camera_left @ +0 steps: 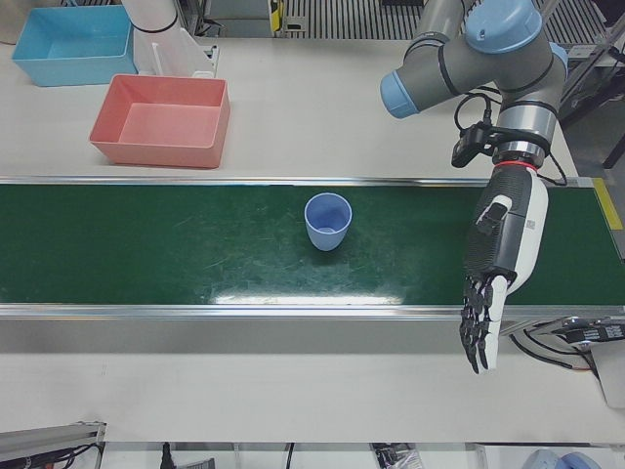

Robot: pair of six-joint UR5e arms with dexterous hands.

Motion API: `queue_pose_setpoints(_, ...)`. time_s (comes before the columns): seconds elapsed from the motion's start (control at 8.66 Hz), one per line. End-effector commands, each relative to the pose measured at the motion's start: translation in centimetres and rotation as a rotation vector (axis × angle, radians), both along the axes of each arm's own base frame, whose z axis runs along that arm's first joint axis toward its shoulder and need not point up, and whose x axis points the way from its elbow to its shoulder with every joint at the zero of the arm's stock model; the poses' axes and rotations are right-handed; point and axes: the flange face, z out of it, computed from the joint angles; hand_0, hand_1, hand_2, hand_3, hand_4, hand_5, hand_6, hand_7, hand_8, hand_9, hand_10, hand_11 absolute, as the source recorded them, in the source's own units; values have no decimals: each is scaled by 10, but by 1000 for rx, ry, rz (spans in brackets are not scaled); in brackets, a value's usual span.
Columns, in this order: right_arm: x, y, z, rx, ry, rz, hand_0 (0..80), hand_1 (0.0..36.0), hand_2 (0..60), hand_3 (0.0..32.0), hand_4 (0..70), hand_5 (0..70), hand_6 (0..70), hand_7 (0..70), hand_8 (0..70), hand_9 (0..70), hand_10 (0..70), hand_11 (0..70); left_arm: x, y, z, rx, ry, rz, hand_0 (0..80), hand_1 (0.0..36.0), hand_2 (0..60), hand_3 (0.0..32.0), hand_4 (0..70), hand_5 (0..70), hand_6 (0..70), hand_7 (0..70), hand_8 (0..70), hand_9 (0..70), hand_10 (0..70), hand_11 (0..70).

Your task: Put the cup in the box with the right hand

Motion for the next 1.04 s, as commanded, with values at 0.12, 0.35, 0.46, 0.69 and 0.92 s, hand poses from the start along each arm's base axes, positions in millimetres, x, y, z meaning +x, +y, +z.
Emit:
queue_pose_setpoints(0.12,-4,-1,3,-6,3,-7,800,360,600,0,327,270,382,700,700,700,578,700,0,0,0,0,0,0,0,0,0,0,0,0,0,0,0,0,0,0)
queue_pose_setpoints(0.35,-4,-1,3,-6,3,-7,800,360,600,0,330,270,380,700,700,700,575,700,0,0,0,0,0,0,0,0,0,0,0,0,0,0,0,0,0,0)
queue_pose_setpoints(0.46,-4,-1,3,-6,3,-7,800,360,600,0,331,270,380,700,700,700,575,700,0,0,0,0,0,0,0,0,0,0,0,0,0,0,0,0,0,0)
queue_pose_setpoints(0.69,-3,-1,3,-7,3,-5,800,360,600,0,334,269,379,700,700,700,572,700,0,0,0,0,0,0,0,0,0,0,0,0,0,0,0,0,0,0)
queue_pose_setpoints(0.92,-3,-1,3,-6,3,-4,800,360,600,0,334,268,378,700,700,700,569,700,0,-1,-1,1,0,0,0,0,0,0,0,0,0,0,0,0,0,0)
